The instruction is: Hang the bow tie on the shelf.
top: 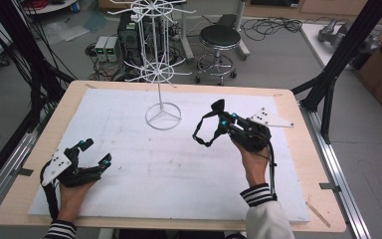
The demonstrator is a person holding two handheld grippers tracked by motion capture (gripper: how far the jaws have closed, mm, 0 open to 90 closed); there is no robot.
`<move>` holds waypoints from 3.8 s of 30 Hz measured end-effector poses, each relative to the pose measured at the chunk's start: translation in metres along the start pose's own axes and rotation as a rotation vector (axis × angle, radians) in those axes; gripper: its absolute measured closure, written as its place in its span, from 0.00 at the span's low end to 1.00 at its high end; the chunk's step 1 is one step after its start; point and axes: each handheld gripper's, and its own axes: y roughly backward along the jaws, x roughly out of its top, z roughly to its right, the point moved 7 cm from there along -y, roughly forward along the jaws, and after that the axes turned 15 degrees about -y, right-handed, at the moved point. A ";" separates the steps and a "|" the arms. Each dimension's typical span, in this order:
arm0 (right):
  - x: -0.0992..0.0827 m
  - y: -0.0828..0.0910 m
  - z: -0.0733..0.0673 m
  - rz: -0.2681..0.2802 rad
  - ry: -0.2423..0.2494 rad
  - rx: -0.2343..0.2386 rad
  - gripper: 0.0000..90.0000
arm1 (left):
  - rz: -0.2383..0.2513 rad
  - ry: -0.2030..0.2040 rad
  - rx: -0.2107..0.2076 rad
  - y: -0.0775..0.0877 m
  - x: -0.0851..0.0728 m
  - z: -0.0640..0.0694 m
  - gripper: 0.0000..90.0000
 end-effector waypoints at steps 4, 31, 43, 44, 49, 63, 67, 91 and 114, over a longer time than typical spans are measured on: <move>0.010 -0.017 -0.009 -0.003 0.010 0.011 0.84 | -0.001 -0.001 0.000 0.000 0.000 0.000 0.16; 0.050 -0.118 -0.024 0.015 -0.023 -0.018 0.84 | 0.000 0.002 -0.002 0.000 0.000 0.000 0.16; 0.041 -0.137 -0.018 0.004 -0.060 -0.046 0.84 | 0.000 0.002 -0.001 0.000 0.000 0.000 0.16; 0.040 -0.137 -0.017 0.002 -0.058 -0.050 0.84 | -0.001 0.002 -0.002 0.000 0.000 0.000 0.16; 0.036 -0.141 -0.014 -0.018 -0.071 -0.063 0.84 | 0.002 0.002 -0.001 0.000 0.000 0.000 0.16; 0.019 -0.156 -0.011 -0.083 -0.072 -0.091 0.84 | 0.003 0.000 -0.001 0.000 0.000 0.000 0.16; 0.018 -0.156 -0.011 -0.095 -0.067 -0.084 0.84 | 0.003 0.001 0.000 0.000 0.000 0.000 0.16; 0.011 -0.112 -0.021 -0.205 -0.053 -0.012 0.12 | 0.003 0.003 0.001 0.000 0.000 0.000 0.16; -0.070 0.057 0.016 0.117 0.080 -0.215 0.11 | 0.004 -0.006 0.000 0.000 0.000 0.001 0.16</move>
